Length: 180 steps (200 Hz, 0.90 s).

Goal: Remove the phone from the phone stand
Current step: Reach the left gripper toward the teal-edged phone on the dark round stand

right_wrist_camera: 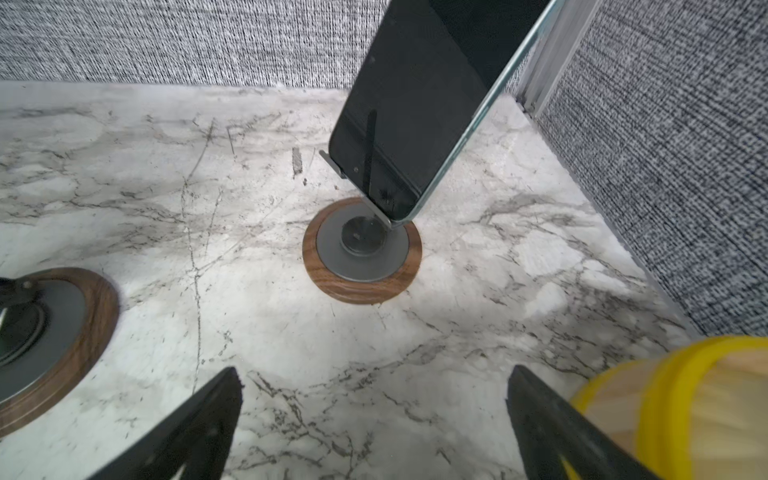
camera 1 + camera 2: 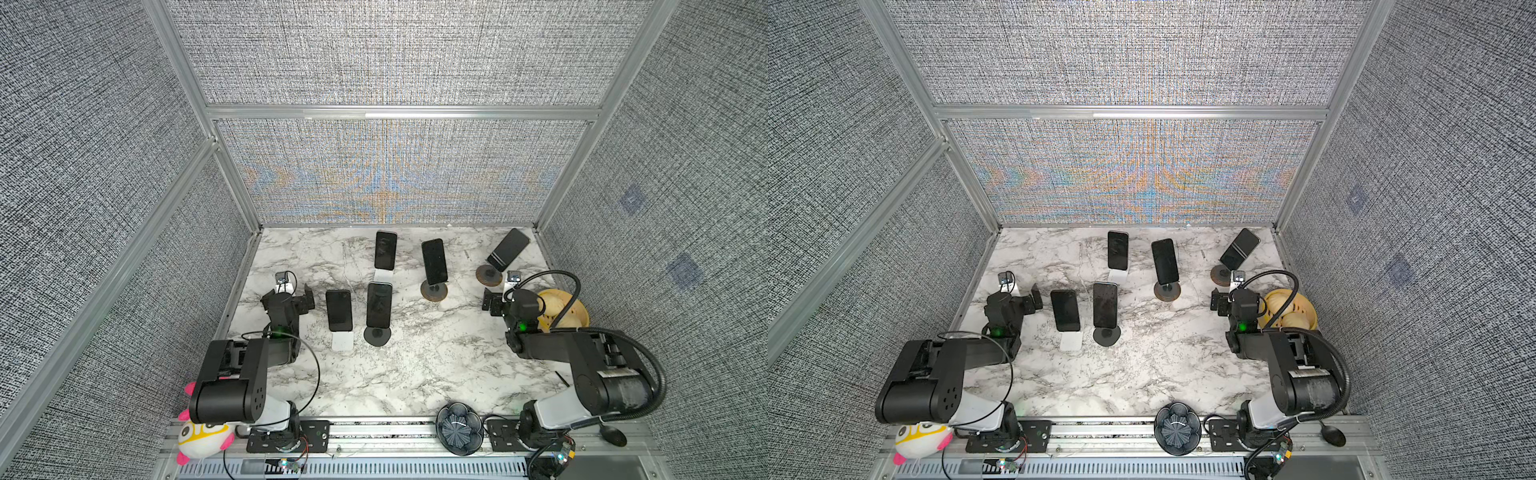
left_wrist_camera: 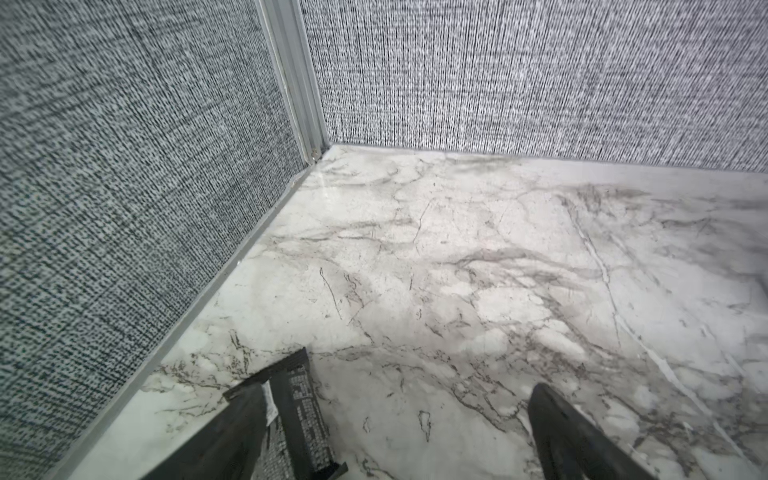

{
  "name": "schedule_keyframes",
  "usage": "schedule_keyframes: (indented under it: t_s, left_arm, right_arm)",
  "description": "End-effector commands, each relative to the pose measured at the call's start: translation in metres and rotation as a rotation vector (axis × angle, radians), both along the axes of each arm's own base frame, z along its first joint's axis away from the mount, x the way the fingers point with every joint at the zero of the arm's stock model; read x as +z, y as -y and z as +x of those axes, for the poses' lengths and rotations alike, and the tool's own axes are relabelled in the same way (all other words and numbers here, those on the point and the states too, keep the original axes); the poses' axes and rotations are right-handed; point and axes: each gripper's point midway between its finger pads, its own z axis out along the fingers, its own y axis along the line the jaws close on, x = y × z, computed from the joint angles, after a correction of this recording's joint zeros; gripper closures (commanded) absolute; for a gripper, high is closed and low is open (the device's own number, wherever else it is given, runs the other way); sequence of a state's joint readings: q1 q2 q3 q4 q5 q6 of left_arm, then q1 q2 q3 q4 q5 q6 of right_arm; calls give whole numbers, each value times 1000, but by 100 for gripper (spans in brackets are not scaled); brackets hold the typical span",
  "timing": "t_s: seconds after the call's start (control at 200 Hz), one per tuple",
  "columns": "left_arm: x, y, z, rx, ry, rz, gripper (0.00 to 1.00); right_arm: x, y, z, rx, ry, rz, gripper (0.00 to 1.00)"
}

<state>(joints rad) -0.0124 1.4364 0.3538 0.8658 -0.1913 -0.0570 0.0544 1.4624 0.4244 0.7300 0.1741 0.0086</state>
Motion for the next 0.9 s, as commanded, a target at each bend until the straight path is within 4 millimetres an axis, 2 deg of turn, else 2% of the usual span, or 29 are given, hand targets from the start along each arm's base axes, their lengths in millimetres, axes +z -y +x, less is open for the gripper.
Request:
schedule_keyframes:
  t_s: [0.0,0.07,0.125,0.2,0.285,0.345,0.46,0.545,0.715,0.895]
  left_arm:
    - [22,-11,-7,66,8,1,1]
    - [50,-13,-14,75,49,23,1]
    - [84,-17,-19,96,111,33,1]
    - [117,-18,-31,113,103,-5,1]
    - [143,-18,-50,136,122,-101,1]
    - [156,-9,-63,105,123,-159,1]
    - [168,16,-85,37,44,-180,1]
    - [173,38,-98,-20,-20,-160,1]
    - [186,70,-114,-111,-83,-189,1]
    - [193,136,-116,-294,-141,-188,1]
  right_arm:
    - [22,9,-3,-66,-38,17,1]
    - [31,5,-8,-51,-47,49,1]
    - [32,1,-14,-37,-75,79,1]
    - [39,-3,-24,-36,-114,116,1]
    - [48,-2,-38,-51,-145,136,1]
    - [56,-5,-45,-42,-163,153,1]
    - [64,-17,-57,10,-221,200,1]
    - [60,-30,-69,61,-312,243,1]
    - [65,-71,-84,240,-404,322,1]
    - [65,-104,-96,358,-487,334,1]
